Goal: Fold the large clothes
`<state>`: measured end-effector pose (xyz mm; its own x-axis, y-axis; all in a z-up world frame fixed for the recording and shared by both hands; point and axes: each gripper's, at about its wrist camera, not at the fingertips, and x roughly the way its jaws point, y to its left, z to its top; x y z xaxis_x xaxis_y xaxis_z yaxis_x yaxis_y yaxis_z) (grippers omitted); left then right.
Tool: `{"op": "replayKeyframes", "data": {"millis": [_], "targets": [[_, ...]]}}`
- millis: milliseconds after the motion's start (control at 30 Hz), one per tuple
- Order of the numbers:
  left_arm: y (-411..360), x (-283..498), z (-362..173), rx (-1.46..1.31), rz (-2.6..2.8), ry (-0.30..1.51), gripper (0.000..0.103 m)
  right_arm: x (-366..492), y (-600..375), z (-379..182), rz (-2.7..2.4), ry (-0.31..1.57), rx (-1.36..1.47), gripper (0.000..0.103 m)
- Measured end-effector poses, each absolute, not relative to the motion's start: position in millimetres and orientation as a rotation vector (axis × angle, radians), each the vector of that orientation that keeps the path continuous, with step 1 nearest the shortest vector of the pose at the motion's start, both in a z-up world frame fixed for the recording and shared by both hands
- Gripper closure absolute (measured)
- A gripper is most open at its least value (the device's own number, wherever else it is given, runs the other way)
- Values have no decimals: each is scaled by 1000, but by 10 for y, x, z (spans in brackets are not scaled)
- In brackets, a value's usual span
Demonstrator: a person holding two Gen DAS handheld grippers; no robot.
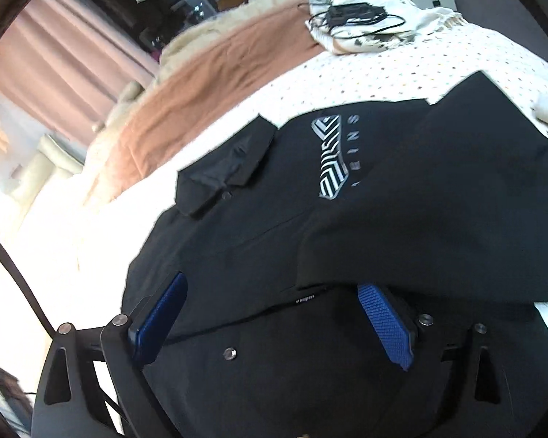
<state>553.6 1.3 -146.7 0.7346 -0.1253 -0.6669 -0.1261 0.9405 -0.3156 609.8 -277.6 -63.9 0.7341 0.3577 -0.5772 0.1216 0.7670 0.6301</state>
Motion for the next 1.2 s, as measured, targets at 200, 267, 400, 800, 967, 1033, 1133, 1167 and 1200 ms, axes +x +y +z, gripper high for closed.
{"op": "replayKeyframes", "data": {"millis": [200, 267, 400, 800, 967, 1033, 1133, 1167, 1200], "targets": [[45, 5518, -1448, -385, -10, 741, 0, 5631, -3233, -523, 59, 676, 722, 9], [60, 5516, -1445, -393, -10, 738, 0, 5567, -3389, -543, 7, 662, 722, 9], [60, 5522, -1452, -394, -6, 739, 0, 5498, -3723, -686, -111, 664, 777, 9], [-20, 5556, -1507, -359, 2, 756, 0, 5404, -3954, -1246, -340, 874, 794, 9], [-29, 5553, -1503, -360, 0, 756, 0, 5447, -3784, -1153, -303, 876, 742, 57], [-25, 5550, -1499, -361, -2, 755, 0, 5397, -3789, -1150, -266, 863, 778, 72], [1, 5540, -1483, -369, -1, 751, 0, 5340, -3722, -1046, -262, 823, 771, 83], [8, 5538, -1481, -372, -1, 749, 0, 5356, -3745, -1071, -255, 810, 769, 84], [23, 5532, -1473, -378, -2, 747, 0, 5344, -3717, -1017, -242, 789, 766, 84]]}}
